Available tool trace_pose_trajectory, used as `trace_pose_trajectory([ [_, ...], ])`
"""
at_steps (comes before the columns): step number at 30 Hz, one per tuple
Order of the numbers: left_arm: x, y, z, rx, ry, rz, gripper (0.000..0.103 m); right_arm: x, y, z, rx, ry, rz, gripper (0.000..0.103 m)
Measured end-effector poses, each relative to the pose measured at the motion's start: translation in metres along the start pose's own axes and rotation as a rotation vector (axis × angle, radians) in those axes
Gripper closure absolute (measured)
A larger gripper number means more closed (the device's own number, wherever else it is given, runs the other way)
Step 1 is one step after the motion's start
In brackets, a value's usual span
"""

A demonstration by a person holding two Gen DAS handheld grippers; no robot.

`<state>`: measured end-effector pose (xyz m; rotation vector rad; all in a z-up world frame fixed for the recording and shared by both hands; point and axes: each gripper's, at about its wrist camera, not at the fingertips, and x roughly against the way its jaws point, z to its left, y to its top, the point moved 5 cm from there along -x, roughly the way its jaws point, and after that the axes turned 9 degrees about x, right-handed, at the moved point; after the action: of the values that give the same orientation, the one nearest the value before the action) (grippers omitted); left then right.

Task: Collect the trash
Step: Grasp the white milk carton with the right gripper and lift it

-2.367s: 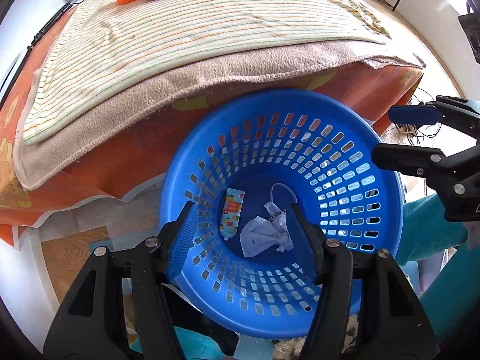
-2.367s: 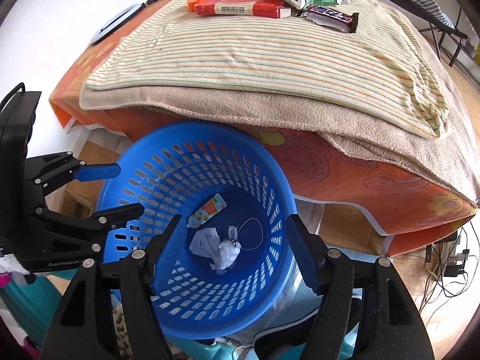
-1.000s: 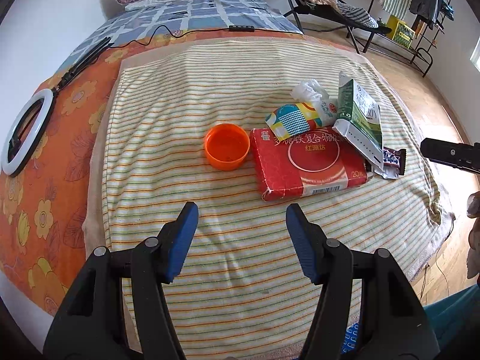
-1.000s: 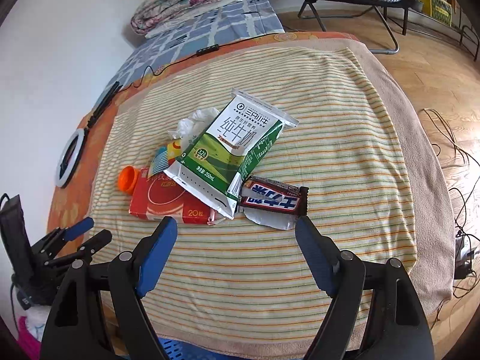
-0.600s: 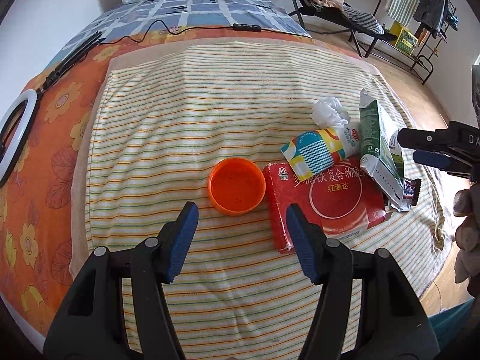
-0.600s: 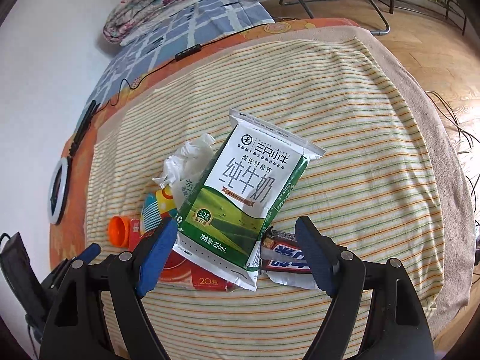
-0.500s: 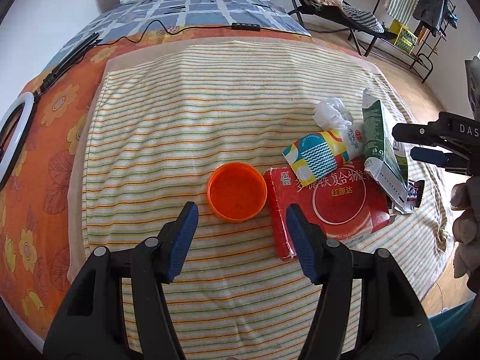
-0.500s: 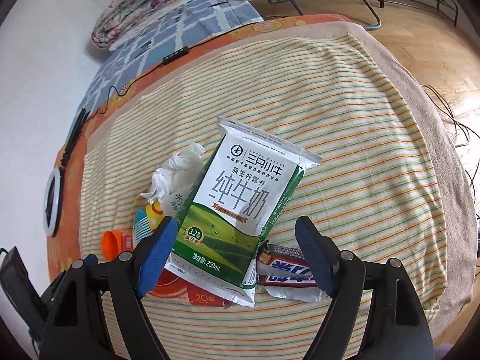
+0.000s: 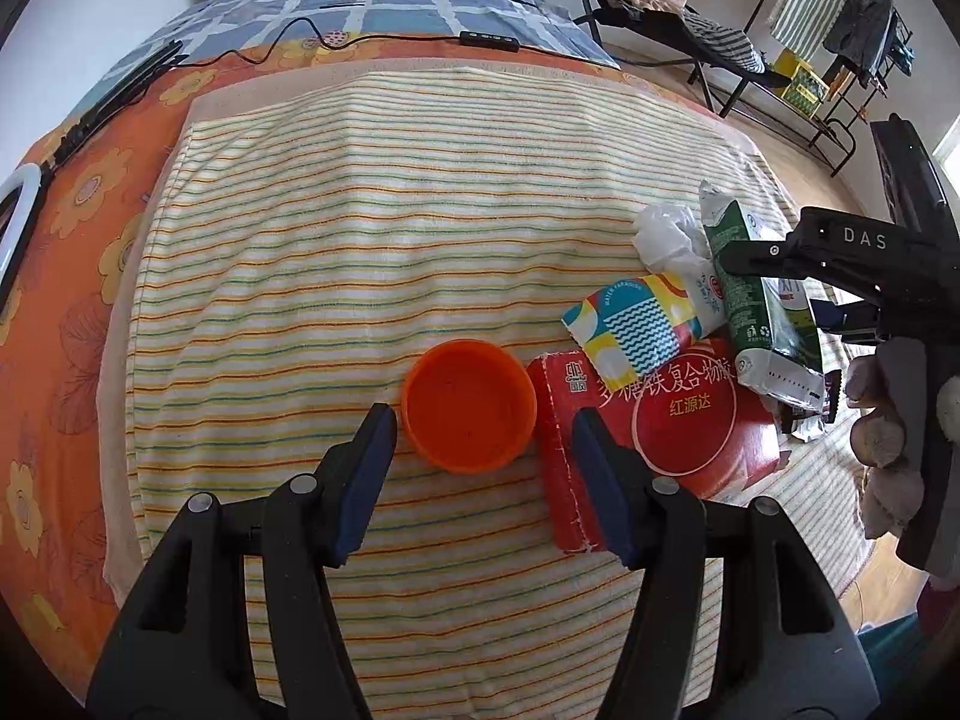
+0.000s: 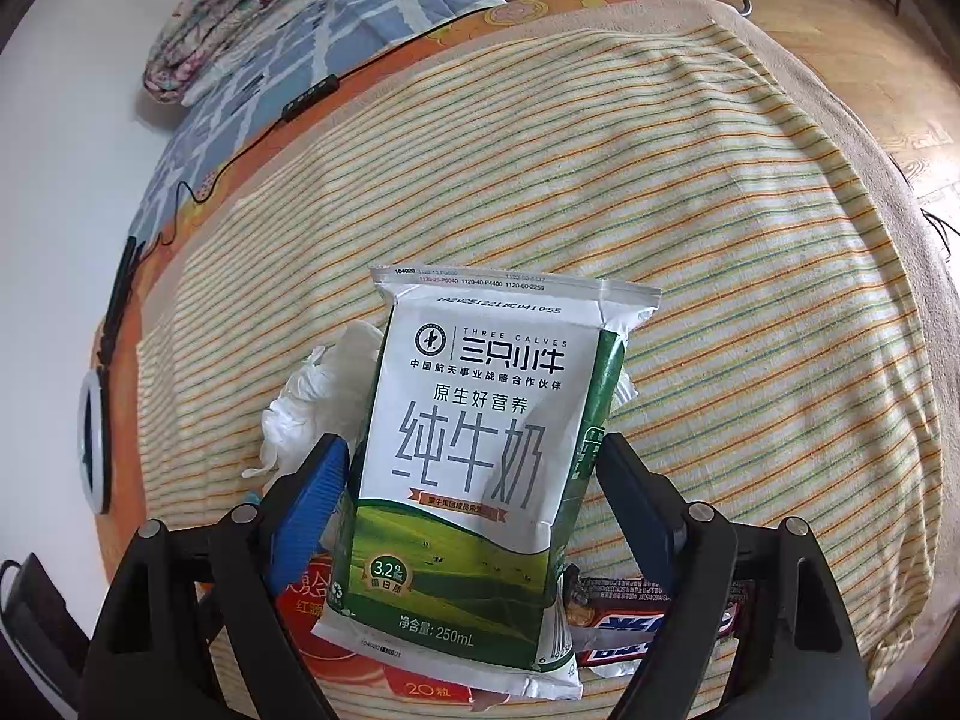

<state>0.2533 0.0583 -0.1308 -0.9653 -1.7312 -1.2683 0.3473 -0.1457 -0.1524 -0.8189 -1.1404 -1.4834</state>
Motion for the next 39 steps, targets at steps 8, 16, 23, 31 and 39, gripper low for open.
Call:
trace_pose_trajectory([
  [8, -0.003, 0.003, 0.001, -0.006, 0.013, -0.010, 0.040, -0.005, -0.006, 0.004, 0.113, -0.027, 0.022, 0.019],
  [16, -0.001, 0.007, 0.010, -0.031, 0.052, -0.038, 0.054, 0.009, -0.008, -0.005, 0.150, -0.016, -0.014, 0.022],
  [23, -0.014, 0.001, 0.010, -0.066, 0.098, 0.003, 0.054, 0.017, -0.011, -0.005, 0.200, -0.030, -0.041, 0.023],
  [31, 0.002, 0.002, 0.014, -0.046, 0.105, -0.052, 0.056, 0.036, -0.012, 0.006, 0.245, -0.020, -0.102, 0.023],
  [39, 0.042, -0.004, 0.000, -0.078, 0.103, -0.100, 0.056, 0.073, -0.020, 0.023, 0.323, -0.023, -0.188, 0.023],
])
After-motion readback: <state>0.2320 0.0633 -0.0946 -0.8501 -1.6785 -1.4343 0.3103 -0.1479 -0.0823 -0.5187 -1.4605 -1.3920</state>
